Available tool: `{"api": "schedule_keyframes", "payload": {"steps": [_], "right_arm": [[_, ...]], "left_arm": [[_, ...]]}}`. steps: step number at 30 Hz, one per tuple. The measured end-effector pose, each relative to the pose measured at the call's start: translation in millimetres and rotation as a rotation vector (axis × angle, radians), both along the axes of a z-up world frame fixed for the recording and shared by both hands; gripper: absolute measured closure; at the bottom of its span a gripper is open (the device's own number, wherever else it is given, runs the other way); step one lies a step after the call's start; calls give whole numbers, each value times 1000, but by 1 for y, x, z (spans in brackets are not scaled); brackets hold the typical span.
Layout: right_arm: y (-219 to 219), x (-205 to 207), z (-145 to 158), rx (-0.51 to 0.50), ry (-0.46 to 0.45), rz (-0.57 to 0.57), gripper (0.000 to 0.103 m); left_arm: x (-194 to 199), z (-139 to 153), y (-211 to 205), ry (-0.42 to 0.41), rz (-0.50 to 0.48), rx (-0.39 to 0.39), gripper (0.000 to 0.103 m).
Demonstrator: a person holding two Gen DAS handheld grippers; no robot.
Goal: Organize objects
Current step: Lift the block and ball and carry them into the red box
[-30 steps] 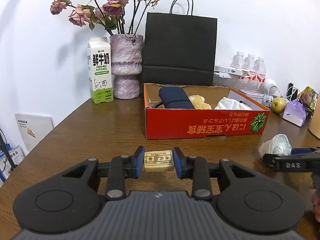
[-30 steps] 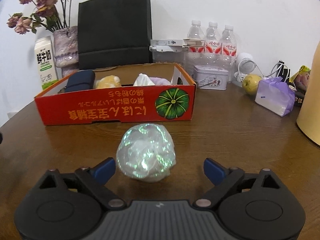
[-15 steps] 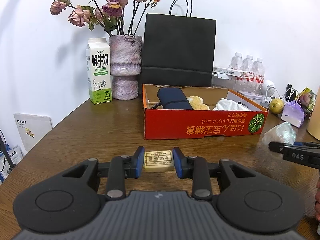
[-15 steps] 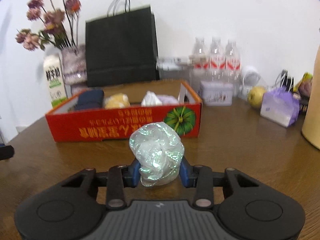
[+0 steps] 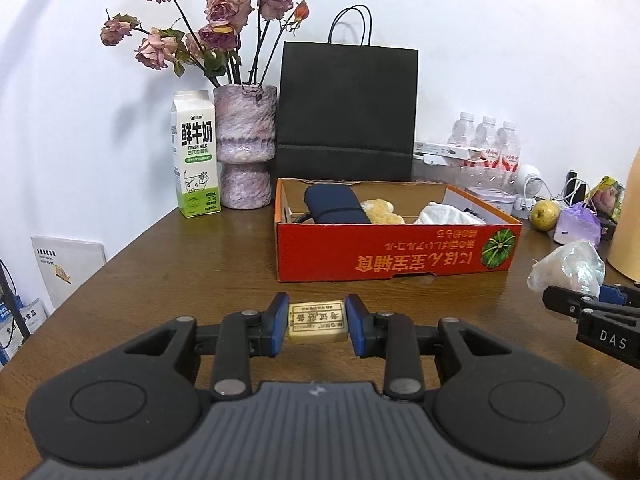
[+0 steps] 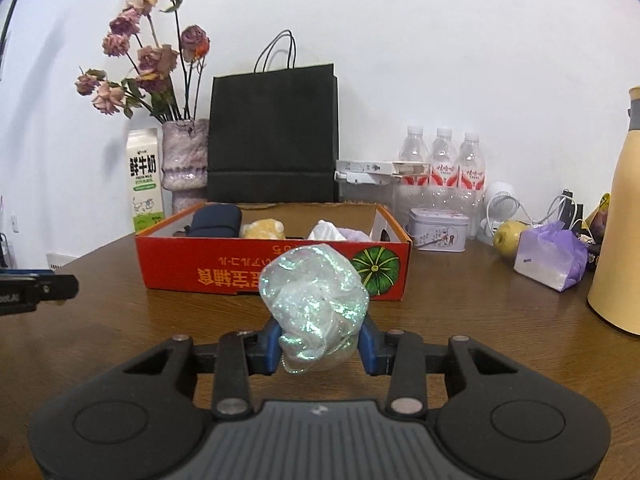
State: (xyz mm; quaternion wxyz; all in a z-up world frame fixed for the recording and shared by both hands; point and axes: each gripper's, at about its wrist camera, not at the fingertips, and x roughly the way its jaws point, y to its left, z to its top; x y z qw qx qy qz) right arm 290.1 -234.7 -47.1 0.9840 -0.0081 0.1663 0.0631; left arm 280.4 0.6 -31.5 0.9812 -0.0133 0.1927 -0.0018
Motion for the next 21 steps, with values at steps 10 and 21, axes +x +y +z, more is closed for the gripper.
{"api": "schedule_keyframes", "payload": {"steps": [10,21], "right_arm": [[4,-19,9,18,-44,58,67],[4,-17,27,22,-69,97,67]], "left_arm": [[-15,5,-23,-1,-22,-11,71],[-10,25,-45,-31,-21,-8,71]]}}
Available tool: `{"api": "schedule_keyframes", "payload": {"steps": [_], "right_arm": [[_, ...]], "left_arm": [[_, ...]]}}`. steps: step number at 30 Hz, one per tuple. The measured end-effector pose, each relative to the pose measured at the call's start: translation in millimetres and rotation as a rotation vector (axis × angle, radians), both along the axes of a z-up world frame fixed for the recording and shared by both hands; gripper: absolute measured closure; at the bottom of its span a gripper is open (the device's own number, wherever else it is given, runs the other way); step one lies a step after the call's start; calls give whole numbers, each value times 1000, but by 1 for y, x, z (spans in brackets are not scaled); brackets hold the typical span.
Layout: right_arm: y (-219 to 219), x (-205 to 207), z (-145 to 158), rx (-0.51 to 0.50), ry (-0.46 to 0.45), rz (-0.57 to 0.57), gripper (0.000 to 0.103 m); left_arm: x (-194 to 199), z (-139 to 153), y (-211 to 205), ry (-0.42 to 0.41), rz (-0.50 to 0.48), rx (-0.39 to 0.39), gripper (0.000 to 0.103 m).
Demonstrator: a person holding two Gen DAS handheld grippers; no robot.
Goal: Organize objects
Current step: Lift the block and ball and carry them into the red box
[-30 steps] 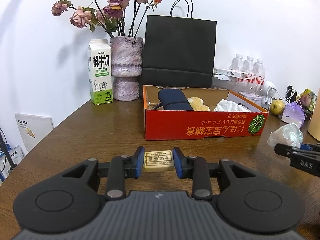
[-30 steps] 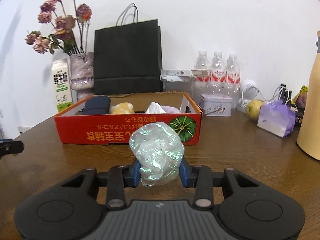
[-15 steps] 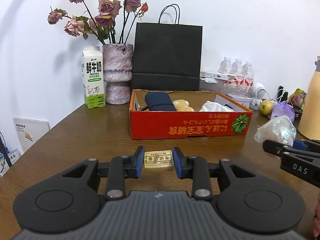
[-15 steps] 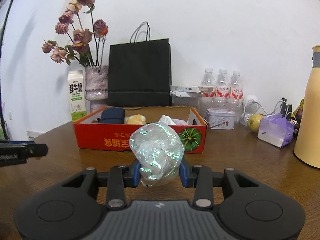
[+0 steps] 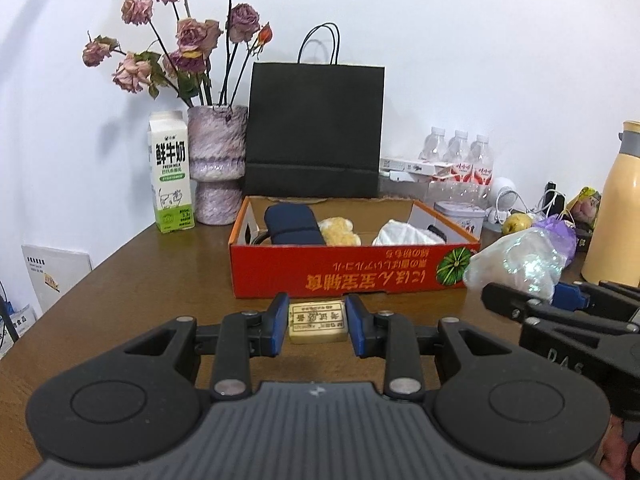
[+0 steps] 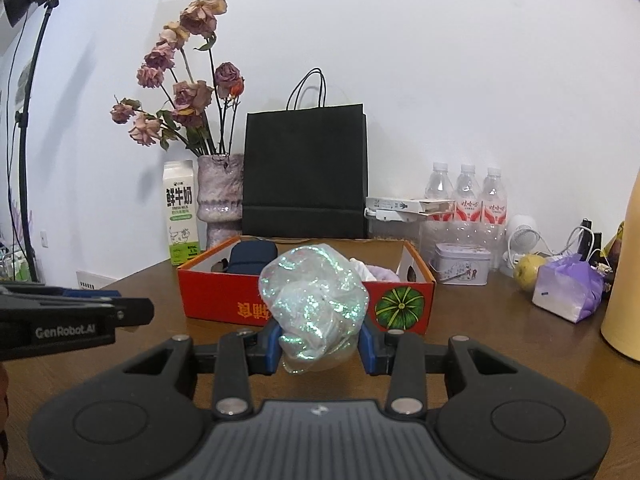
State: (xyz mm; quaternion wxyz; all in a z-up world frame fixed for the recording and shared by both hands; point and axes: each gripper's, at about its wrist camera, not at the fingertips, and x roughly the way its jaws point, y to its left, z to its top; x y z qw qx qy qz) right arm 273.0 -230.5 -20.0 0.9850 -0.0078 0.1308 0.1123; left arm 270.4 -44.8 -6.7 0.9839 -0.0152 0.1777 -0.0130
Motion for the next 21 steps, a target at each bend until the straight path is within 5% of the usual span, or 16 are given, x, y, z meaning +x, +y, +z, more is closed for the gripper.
{"api": "schedule_keyframes", "payload": {"steps": [21], "right_arm": [[6,57,29,-6,-36,9,67]], "left_arm": [[64,27,-15,-31,61,-43,71]]}}
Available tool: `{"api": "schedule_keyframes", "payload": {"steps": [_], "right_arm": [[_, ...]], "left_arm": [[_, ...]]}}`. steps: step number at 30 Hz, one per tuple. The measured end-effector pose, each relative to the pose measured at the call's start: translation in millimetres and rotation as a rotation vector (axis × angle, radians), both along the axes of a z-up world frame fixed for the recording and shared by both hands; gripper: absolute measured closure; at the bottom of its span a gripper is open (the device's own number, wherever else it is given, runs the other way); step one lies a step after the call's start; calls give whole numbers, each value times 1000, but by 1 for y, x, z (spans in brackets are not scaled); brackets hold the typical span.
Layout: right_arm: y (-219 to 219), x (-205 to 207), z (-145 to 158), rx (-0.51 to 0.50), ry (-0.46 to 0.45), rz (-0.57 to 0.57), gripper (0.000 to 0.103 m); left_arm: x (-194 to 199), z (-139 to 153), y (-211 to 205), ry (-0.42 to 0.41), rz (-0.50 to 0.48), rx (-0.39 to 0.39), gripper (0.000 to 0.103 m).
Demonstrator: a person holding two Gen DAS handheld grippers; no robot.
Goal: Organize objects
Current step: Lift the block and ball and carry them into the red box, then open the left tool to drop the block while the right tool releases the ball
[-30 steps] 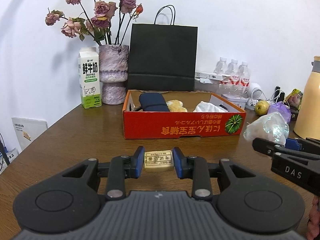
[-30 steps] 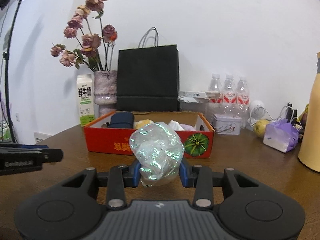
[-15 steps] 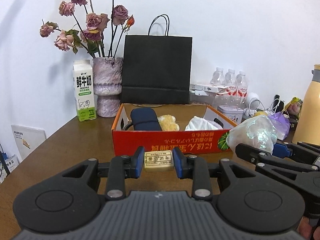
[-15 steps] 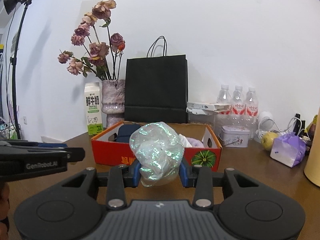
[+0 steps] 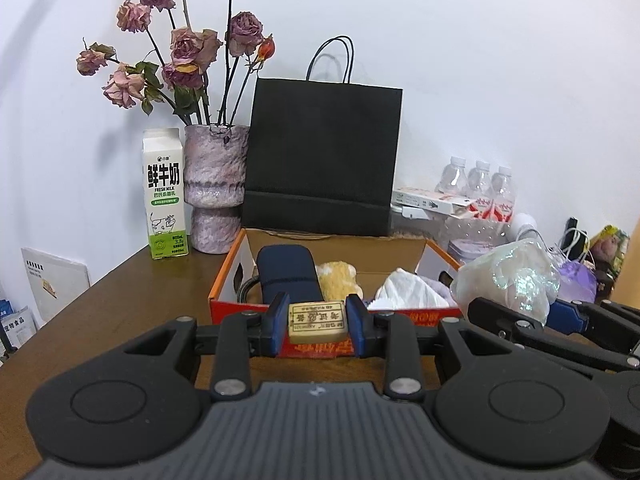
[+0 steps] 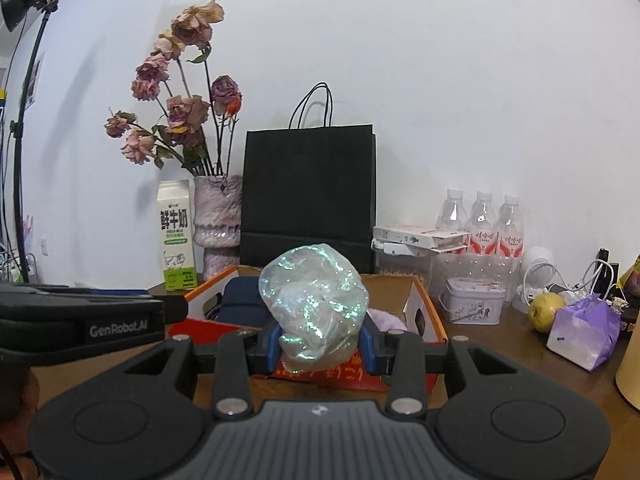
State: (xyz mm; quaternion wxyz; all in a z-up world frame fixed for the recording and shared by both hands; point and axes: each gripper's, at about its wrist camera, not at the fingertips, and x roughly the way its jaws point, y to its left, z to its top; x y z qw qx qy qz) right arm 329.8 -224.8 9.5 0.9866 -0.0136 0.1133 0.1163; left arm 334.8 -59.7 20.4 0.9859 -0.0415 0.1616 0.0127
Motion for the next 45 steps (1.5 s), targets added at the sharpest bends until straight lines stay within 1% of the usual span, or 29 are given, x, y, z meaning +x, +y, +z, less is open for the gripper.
{"api": "schedule_keyframes", "payload": {"steps": [9,18,28,45], "right_arm": [[2,33,0,27,2,-9,67],[7,66,-1,22,-6,-8,67],[5,106,-3,25,-4,-17,67],[1,173,-16,5,39,-28,67]], "left_arm": [[31,3,1,-13,23,-24,71],[65,4,4,-16,38,-46,71],[101,3,1,-13,31,-40,71],[165,-7,8,27,18,-18,71]]}}
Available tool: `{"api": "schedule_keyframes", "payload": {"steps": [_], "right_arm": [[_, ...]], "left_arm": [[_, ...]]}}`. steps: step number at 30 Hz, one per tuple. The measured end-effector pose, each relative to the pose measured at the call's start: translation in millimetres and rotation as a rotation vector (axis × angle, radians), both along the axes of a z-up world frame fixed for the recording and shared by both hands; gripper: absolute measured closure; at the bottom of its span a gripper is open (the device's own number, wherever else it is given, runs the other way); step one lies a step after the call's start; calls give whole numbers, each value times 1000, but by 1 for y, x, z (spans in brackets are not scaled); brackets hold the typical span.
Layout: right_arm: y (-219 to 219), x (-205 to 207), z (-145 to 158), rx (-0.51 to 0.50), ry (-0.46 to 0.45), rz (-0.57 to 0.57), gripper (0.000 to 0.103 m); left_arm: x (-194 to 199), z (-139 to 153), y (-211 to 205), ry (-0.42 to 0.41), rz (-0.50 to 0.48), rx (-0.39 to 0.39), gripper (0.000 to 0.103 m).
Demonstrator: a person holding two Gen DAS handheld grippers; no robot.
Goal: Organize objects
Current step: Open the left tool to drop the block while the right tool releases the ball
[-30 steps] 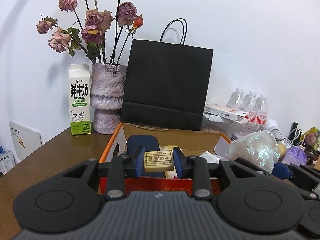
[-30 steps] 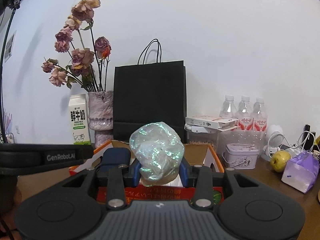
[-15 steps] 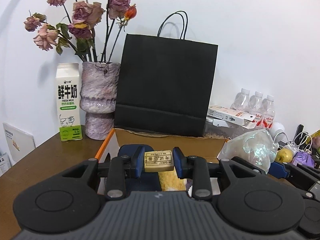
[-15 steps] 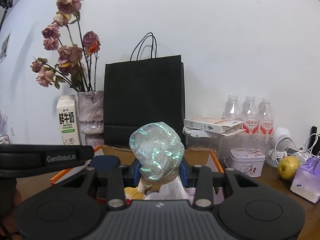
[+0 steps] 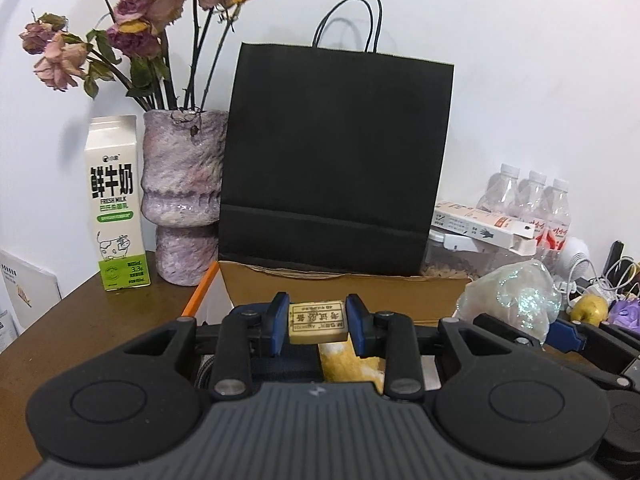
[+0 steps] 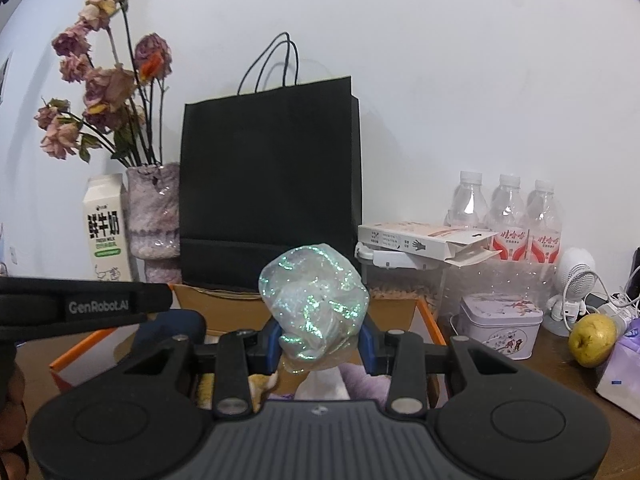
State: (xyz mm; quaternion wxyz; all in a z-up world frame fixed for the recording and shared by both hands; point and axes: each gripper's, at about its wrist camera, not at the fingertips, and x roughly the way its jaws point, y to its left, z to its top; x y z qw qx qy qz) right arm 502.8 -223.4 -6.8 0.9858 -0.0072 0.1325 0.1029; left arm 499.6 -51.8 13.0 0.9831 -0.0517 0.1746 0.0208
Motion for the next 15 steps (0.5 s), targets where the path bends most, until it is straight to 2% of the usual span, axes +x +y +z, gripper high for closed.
{"api": "schedule_keyframes", "payload": {"steps": [8,10,11,12,13,14,15], "right_arm": [[3,30,-9,-12,38,3,63],[4,35,-11,-15,48,3,56],[4,38,-12,-18,52,3,55],[4,40,-13,-20,58,2,47],[4,42,-14,-24,66,-1,32],[4,43,-14,-27,74,-3,23],[3,43,-14,-26,76,-8,9]], "left_arm": [[31,-9,2,21,-5,17,71],[37,-10,2,22,-6,27,71],[38,-10,2,21,-4,32,68],[39,-10,3,19,-4,36,56],[40,-10,4,19,2,36,47],[40,-10,6,15,10,33,25],[40,-9,9,6,16,30,6]]}}
